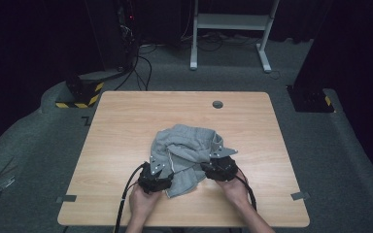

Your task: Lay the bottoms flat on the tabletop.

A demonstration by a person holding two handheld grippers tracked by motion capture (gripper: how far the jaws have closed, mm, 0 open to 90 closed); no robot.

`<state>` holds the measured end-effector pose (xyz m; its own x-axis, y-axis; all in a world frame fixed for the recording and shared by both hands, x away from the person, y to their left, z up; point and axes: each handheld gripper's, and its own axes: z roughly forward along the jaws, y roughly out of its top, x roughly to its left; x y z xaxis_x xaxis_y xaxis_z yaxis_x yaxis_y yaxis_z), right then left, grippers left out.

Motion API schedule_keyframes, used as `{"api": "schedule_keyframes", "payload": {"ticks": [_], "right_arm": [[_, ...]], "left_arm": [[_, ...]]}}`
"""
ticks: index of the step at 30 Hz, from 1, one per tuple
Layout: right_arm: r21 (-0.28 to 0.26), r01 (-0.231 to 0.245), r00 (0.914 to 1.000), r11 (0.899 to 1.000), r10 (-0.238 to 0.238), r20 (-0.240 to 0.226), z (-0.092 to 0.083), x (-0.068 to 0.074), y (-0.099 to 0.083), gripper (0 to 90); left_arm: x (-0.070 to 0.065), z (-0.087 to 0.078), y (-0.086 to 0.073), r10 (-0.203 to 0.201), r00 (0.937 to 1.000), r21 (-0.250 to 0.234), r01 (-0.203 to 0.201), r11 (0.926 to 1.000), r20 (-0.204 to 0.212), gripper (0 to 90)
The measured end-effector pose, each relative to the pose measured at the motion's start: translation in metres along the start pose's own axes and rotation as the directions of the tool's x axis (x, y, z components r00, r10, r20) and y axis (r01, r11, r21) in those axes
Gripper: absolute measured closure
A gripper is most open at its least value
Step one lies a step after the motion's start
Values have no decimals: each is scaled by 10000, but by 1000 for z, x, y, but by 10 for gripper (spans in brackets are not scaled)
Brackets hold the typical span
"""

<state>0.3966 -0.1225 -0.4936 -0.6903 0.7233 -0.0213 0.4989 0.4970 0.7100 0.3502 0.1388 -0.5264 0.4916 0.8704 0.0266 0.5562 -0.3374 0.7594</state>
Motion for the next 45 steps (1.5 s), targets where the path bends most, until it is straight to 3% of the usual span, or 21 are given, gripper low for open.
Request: {"api": "schedule_keyframes", "payload": {"ticks": [3,5,9,13,17,22,25,30,36,38,40,42,45], "right_arm": [[379,-111,9996,9992,102,244,12,-9,7,722],[498,-94,9985,9987,67,537,16,-15,14,773],[219,-102,9929,9997,75,1186,17,-25,31,806],[316,-704,9920,9970,667,1068,24,-35,33,754],[150,-17,9970,9999,5,768,19,-17,25,639],[-338,1357,9883,9902,-1329,743,4,13,22,586],[-604,1632,9865,9847,-1620,241,1,26,25,584],[-694,2145,9759,9743,-2166,-249,8,47,27,586],[-466,1989,9764,9789,-2020,-762,17,52,29,553],[-72,2103,9746,9776,-2102,-778,23,53,29,515],[288,2287,9725,9731,-2271,-514,33,53,27,510],[591,2441,9697,9679,-2430,-257,40,52,26,559],[717,2824,9586,9566,-2843,182,41,49,26,722]], "left_arm": [[0,0,0,3,10000,-2,-3,10000,-1,336],[0,0,0,-1,10000,1,1,10000,1,336],[0,0,0,5,10000,2,-5,10000,-3,336],[0,0,0,8,10000,1,-8,10000,-2,335],[0,0,0,14,10000,4,-14,10000,-3,335],[0,0,0,14,10000,1,-14,10000,-8,335],[0,0,0,14,10000,0,-14,10000,-12,335],[0,0,0,20,10000,1,-20,10000,-19,335],[0,0,0,16,10000,2,-16,10000,-17,334],[0,0,0,21,10000,3,-21,10000,-17,334],[0,0,0,21,10000,2,-21,10000,-18,334],[0,0,0,23,10000,1,-23,10000,-21,334],[0,0,0,22,10000,4,-22,10000,-17,334]]}}
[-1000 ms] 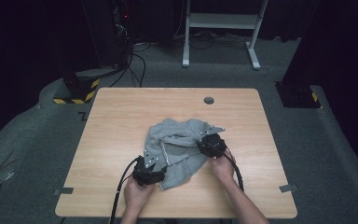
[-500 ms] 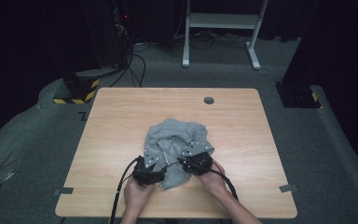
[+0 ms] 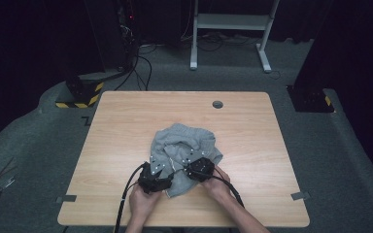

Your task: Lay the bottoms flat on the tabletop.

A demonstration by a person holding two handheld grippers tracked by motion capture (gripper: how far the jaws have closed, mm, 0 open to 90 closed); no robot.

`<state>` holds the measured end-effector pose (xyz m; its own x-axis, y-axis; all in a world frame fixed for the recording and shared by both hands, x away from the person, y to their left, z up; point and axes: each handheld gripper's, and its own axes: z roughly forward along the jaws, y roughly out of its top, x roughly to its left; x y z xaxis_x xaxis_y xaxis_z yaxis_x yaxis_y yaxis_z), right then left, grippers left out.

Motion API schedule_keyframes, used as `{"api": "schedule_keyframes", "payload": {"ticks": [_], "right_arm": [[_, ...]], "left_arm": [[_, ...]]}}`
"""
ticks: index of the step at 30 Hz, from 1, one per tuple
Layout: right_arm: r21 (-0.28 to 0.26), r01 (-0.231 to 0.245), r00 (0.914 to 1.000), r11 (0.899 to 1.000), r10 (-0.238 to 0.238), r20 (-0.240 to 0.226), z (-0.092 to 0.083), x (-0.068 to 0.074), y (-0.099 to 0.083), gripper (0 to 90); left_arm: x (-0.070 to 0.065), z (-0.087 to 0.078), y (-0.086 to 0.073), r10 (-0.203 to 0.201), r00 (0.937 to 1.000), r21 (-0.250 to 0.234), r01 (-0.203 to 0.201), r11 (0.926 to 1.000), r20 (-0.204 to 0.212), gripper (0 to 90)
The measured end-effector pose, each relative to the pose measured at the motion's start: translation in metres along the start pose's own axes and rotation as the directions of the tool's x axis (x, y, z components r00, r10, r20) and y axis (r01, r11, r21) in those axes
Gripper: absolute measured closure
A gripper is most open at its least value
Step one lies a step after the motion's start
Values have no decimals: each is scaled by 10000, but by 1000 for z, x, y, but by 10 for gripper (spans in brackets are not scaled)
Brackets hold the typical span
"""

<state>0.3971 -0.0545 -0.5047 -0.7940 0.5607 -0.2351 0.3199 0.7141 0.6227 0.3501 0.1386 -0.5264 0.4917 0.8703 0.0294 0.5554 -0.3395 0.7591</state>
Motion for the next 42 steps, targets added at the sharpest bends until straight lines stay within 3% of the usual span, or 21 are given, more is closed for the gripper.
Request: {"api": "schedule_keyframes", "payload": {"ticks": [2,5,8,10,12,13,15,17,20,23,26,30,32,34,38,42], "right_arm": [[126,126,9999,9998,-126,-26,-3,-3,1,785],[-85,243,9968,9997,-236,765,-13,-12,-2,812],[-768,-736,9883,9943,830,1276,-30,-37,-7,814],[-1210,-1661,9735,9787,1823,1379,-40,-60,-14,814],[-1349,-2608,9497,9559,2791,1421,-42,-79,-24,812],[-1187,-2981,9358,9471,3145,1596,-40,-88,-32,804],[-606,-3316,9285,9415,3371,1558,-33,-95,-43,730],[-377,-3353,9302,9413,3372,1452,-30,-93,-52,641],[-443,-3303,9377,9428,3331,987,-35,-86,-60,559],[-453,-3036,9476,9517,3065,898,-46,-76,-66,532],[-546,-2905,9517,9553,2944,868,-60,-66,-72,533],[-1061,-2886,9500,9516,2984,919,-77,-56,-82,558],[-1341,-3152,9408,9395,3279,861,-86,-55,-86,571],[-1608,-3178,9406,9344,3320,706,-93,-54,-85,578],[-1755,-2746,9586,9454,2834,268,-94,-44,-73,575],[-1493,-2246,9744,9629,2231,-272,-75,-30,-55,555]], "left_arm": [[0,0,0,-3,10000,-3,3,10000,2,334],[0,0,0,0,10000,-5,0,10000,2,334],[0,0,0,6,10000,-5,-6,10000,-2,334],[0,0,0,4,10000,-3,-4,10000,-2,334],[0,0,0,2,10000,-4,-2,10000,-2,334],[0,0,0,4,10000,-1,-4,10000,-3,334],[0,0,0,0,10000,-1,0,10000,-2,335],[0,0,0,-1,10000,0,1,10000,-5,335],[0,0,0,-17,10000,2,17,10000,-12,335],[0,0,0,-22,10000,1,22,10000,-11,335],[0,0,0,-31,10000,5,31,10000,-10,334],[0,0,0,-34,10000,6,34,10000,-10,335],[0,0,0,-35,10000,10,35,10000,0,335],[0,0,0,-38,10000,9,38,10000,1,334],[0,0,0,-38,10000,9,38,10000,0,334],[0,0,0,-36,10000,5,36,10000,-12,335]]}}
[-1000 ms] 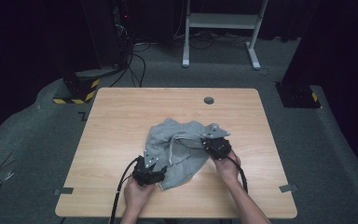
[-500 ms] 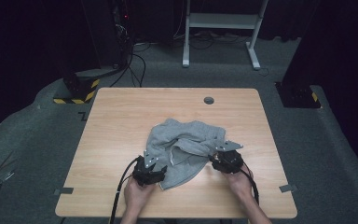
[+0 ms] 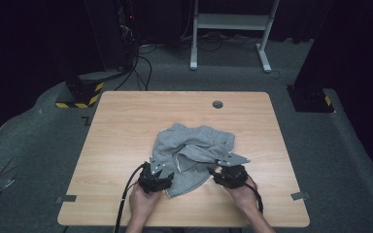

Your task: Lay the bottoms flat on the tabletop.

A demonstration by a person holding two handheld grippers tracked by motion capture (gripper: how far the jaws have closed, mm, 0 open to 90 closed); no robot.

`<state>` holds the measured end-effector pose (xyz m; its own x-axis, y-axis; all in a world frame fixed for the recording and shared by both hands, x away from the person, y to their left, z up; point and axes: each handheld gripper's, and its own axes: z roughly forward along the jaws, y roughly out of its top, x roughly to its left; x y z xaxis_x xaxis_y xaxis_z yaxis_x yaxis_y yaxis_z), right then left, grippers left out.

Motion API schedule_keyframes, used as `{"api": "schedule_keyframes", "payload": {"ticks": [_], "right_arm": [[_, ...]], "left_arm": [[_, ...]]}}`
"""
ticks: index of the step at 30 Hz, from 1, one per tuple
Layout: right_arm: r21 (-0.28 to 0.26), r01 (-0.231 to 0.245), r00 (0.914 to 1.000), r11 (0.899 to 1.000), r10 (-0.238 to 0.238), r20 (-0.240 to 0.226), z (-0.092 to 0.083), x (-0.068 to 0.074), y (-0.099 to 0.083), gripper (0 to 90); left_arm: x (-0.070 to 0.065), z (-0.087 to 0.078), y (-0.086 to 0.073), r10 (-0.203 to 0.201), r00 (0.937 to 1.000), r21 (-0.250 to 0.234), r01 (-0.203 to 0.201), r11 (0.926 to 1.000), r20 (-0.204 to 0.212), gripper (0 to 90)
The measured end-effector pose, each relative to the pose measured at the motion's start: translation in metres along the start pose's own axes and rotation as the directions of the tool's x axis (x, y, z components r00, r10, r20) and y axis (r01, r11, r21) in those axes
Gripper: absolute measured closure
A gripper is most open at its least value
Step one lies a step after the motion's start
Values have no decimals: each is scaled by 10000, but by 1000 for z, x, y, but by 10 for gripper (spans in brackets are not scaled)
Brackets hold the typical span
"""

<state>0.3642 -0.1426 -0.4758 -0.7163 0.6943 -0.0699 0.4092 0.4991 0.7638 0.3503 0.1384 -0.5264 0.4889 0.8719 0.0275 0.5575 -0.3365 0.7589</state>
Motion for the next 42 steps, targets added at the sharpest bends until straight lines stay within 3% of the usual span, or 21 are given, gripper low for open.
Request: {"api": "schedule_keyframes", "payload": {"ticks": [3,8,13,19,22,26,32,37,42], "right_arm": [[296,665,9970,9973,-652,-423,24,18,11,527],[769,1398,9868,9872,-1325,-933,60,42,29,501],[914,1786,9779,9797,-1665,-1268,80,55,41,501],[1366,1891,9772,9724,-1728,-1231,99,57,42,576],[1394,1936,9770,9711,-1780,-1171,98,54,43,699],[1367,1732,9794,9754,-1560,-1283,95,50,43,785],[1093,1824,9777,9771,-1684,-1254,79,49,44,797],[781,1158,9877,9902,-1065,-1141,56,31,35,802],[523,605,9962,9968,-570,-659,24,12,14,802]], "left_arm": [[0,0,0,2,10000,5,-2,10000,11,335],[0,0,0,7,10000,-2,-7,10000,-6,334],[0,0,0,12,10000,2,-12,10000,-8,334],[0,0,0,11,10000,-1,-11,10000,-7,334],[0,0,0,12,10000,-2,-12,10000,-2,334],[0,0,0,9,10000,-22,-9,10000,-7,334],[0,0,0,13,10000,-7,-13,10000,4,333],[0,0,0,7,10000,-1,-7,10000,4,333],[0,0,0,4,10000,0,-4,10000,2,333]]}}
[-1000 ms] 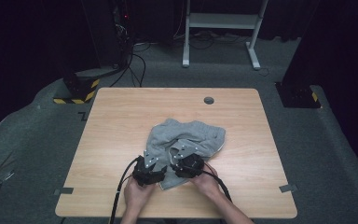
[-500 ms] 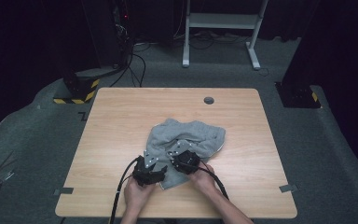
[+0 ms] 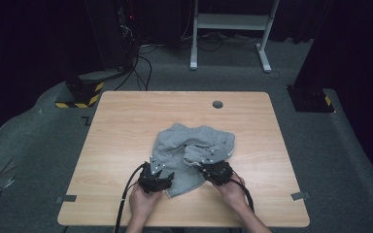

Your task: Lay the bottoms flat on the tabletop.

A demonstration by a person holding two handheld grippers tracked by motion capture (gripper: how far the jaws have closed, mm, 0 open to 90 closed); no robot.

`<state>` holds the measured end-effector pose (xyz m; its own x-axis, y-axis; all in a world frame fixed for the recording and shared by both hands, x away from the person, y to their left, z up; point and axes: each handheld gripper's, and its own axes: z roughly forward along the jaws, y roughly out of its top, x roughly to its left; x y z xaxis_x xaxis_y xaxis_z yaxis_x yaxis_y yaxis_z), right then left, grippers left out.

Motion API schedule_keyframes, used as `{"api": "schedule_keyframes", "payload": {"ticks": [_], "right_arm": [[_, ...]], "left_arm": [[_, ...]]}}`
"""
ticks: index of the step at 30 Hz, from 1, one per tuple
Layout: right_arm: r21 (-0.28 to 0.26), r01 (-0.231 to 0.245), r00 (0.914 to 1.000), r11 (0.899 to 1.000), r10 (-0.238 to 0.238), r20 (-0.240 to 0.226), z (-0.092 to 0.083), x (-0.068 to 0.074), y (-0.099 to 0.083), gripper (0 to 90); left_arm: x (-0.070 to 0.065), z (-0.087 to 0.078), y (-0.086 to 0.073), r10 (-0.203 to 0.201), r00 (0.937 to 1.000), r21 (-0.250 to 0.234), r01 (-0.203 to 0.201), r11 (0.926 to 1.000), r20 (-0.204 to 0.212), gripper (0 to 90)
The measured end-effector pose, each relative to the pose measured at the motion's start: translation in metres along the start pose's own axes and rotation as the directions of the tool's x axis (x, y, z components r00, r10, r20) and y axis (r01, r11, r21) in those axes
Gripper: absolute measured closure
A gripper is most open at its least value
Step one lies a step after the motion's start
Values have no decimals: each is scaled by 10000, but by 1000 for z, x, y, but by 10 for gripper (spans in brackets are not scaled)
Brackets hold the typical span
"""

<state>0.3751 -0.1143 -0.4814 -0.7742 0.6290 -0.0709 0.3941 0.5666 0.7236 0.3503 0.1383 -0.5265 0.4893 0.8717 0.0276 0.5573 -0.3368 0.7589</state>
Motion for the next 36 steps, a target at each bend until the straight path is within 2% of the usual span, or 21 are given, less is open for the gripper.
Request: {"api": "schedule_keyframes", "payload": {"ticks": [3,8,12,14,17,20,25,28,30,33,34,36], "right_arm": [[-59,-512,9978,9987,514,413,-18,-13,-19,803],[-129,-1518,9826,9883,1523,1063,-40,-37,-50,803],[61,-2070,9669,9783,2036,1540,-47,-50,-69,802],[180,-2155,9654,9763,2102,1541,-46,-51,-73,800],[343,-2047,9685,9782,1974,1519,-42,-47,-71,740],[39,-1737,9745,9848,1713,1450,-42,-37,-61,664],[-554,-619,9920,9965,675,1065,-41,-13,-36,545],[-661,-44,9955,9978,106,940,-33,-1,-23,494],[-439,159,9951,9989,-116,978,-21,4,-16,463],[82,111,9962,9999,-118,862,-2,3,-13,464],[254,88,9963,9996,-110,850,3,2,-14,486],[689,66,9962,9976,-126,862,13,-1,-16,589]], "left_arm": [[0,0,0,-4,10000,1,4,10000,7,333],[0,0,0,1,10000,6,-1,10000,8,333],[0,0,0,4,10000,7,-4,10000,19,334],[0,0,0,4,10000,4,-4,10000,8,334],[0,0,0,5,10000,6,-5,10000,7,334],[0,0,0,7,10000,0,-7,10000,-1,334],[0,0,0,24,10000,10,-24,10000,11,334],[0,0,0,13,10000,6,-13,10000,7,334],[0,0,0,15,10000,7,-15,10000,7,334],[0,0,0,16,10000,10,-16,10000,9,334],[0,0,0,15,10000,-6,-15,10000,-16,334],[0,0,0,10,10000,-1,-10,10000,0,334]]}}
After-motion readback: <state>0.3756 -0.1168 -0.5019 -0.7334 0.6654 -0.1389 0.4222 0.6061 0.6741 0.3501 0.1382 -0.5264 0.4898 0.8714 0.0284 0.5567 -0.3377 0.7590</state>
